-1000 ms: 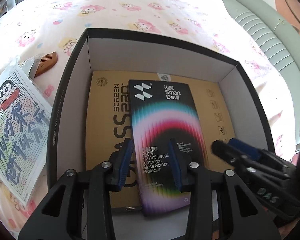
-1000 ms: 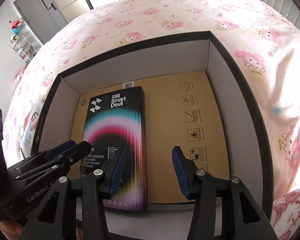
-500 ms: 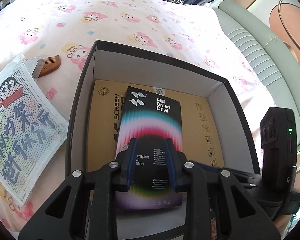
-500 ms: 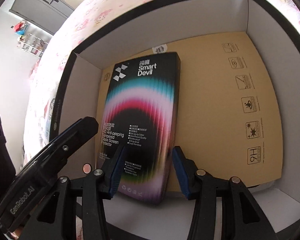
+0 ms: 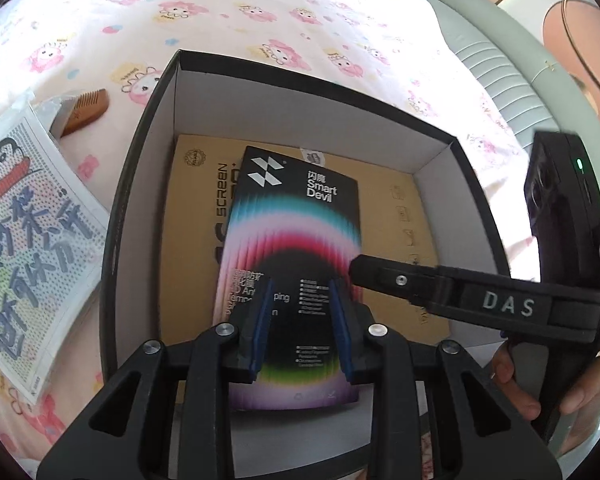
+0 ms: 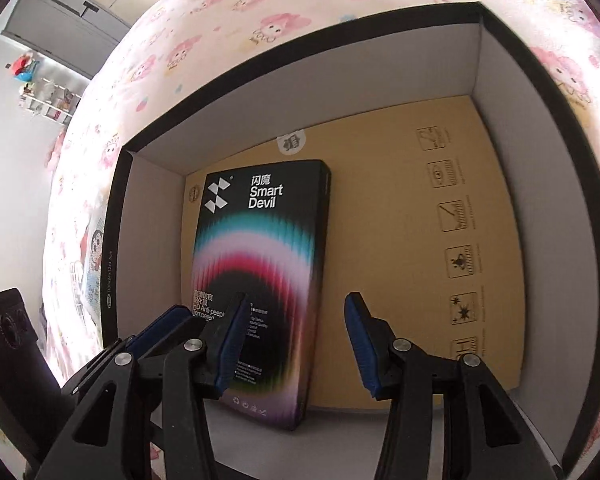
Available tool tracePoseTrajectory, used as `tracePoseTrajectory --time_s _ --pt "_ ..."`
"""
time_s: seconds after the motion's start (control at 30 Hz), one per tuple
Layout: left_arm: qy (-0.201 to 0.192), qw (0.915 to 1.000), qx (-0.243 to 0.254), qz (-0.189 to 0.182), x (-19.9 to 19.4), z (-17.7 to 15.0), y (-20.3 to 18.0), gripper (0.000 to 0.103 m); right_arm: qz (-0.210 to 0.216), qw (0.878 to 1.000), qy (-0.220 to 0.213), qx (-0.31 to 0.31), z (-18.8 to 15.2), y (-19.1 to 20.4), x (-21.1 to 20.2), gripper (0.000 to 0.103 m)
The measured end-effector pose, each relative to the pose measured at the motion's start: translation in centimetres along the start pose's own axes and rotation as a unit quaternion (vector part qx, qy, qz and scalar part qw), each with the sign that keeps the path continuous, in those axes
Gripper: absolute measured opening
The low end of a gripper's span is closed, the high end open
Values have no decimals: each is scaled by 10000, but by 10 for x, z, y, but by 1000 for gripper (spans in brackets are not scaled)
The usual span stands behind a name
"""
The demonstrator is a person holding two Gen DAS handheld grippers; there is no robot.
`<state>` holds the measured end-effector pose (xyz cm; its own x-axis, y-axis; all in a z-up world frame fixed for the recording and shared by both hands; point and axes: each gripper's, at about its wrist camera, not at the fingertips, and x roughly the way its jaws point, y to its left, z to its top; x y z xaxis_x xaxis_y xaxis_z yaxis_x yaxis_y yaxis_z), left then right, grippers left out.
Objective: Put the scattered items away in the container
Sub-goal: 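Open the left gripper to release the box inside the container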
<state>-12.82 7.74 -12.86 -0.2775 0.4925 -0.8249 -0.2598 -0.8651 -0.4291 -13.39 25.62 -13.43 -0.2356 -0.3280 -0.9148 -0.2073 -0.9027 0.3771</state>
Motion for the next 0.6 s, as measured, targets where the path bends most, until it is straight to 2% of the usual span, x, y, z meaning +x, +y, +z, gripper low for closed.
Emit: tracePoseTrajectory --time_s 0.17,0.23,0.33,0.37,0.47,0.53,0.6 --pt "70 10000 10 38 4 1 2 27 -102 9993 321 -138 5 15 22 47" --pt "91 10000 12 10 4 1 2 26 34 9995 316 -43 7 16 23 46" --pt "185 9998 35 -28 7 1 0 27 473 9987 149 -75 5 17 11 46" --pt "243 9997 58 -33 9 1 -2 27 418 9991 8 -110 2 15 4 46" --pt "388 9988 180 -218 13 3 -12 28 -200 9980 -548 -226 -11 7 -23 46" --pt "522 9968 268 -543 16 2 -22 28 -492 9950 -844 -200 -23 -2 -38 46" --pt "698 9932 313 -876 19 0 -30 28 -560 9934 -997 -122 -33 -10 -47 46"
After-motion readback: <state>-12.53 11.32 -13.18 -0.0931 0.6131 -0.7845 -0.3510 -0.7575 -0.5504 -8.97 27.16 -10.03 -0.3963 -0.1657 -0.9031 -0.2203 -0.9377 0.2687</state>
